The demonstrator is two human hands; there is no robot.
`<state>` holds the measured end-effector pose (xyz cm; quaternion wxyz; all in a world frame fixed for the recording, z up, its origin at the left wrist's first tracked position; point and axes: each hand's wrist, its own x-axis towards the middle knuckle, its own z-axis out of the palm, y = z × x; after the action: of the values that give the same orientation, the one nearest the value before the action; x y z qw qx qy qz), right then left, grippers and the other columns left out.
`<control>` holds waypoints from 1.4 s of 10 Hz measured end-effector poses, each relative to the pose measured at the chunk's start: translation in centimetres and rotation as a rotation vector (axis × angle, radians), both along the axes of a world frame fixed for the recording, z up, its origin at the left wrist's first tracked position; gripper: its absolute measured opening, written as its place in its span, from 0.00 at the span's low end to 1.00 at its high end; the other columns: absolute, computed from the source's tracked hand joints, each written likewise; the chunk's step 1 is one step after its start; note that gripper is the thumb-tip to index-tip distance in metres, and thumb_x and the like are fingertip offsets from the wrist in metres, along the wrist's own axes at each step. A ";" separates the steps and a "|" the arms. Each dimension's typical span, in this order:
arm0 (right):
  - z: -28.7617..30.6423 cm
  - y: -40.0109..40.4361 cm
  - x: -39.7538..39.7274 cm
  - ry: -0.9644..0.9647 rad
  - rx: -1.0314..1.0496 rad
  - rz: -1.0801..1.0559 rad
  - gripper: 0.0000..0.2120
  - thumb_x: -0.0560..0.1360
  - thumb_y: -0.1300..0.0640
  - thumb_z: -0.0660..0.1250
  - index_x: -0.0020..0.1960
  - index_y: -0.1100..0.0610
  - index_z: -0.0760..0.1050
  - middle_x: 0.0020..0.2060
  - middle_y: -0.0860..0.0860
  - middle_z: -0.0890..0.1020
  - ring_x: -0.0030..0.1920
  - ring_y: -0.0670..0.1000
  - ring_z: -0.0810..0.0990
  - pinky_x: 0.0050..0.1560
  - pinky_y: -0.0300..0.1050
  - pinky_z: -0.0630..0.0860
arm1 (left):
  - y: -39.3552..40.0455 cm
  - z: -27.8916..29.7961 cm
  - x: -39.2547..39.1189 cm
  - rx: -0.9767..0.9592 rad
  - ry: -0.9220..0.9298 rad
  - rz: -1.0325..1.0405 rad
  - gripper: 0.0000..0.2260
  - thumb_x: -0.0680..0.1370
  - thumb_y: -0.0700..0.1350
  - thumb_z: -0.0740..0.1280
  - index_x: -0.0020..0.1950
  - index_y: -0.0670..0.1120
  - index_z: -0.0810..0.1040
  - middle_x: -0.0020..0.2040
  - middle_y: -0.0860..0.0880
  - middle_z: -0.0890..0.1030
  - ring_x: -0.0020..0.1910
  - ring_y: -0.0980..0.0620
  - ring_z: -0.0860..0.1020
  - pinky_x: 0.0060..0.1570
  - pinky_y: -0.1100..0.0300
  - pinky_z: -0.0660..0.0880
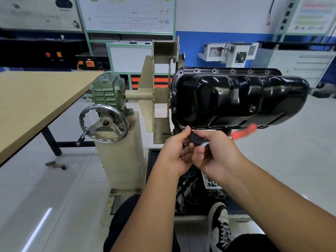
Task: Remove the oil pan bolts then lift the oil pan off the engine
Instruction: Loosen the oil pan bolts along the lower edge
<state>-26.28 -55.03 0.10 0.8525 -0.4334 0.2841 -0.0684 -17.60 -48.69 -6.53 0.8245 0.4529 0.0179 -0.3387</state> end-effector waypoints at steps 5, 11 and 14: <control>1.9 1.1 1.1 0.051 -1.455 0.179 0.07 0.76 0.59 0.65 0.41 0.53 0.68 0.34 0.53 0.77 0.30 0.54 0.77 0.30 0.45 0.71 | 0.9 0.5 -0.2 -0.064 -0.024 0.027 0.17 0.82 0.45 0.66 0.33 0.46 0.79 0.27 0.49 0.73 0.23 0.54 0.71 0.24 0.61 0.66; 0.6 0.6 -0.3 0.007 -1.804 0.238 0.07 0.77 0.59 0.64 0.43 0.52 0.67 0.35 0.53 0.76 0.36 0.59 0.77 0.30 0.47 0.71 | 0.1 -0.1 0.3 0.019 -0.027 0.040 0.10 0.78 0.42 0.68 0.36 0.48 0.76 0.35 0.48 0.70 0.34 0.52 0.68 0.35 0.56 0.61; 0.6 0.1 -0.2 0.007 -0.180 0.110 0.09 0.82 0.62 0.65 0.44 0.55 0.71 0.30 0.57 0.74 0.19 0.46 0.67 0.17 0.34 0.59 | 0.3 -0.1 0.7 0.004 0.023 -0.026 0.22 0.80 0.52 0.69 0.26 0.48 0.79 0.19 0.54 0.65 0.17 0.59 0.61 0.22 0.67 0.57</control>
<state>-26.52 -54.93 0.73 0.8115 -0.5236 0.2556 -0.0451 -16.90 -48.40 -6.58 0.8190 0.4507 0.0223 -0.3544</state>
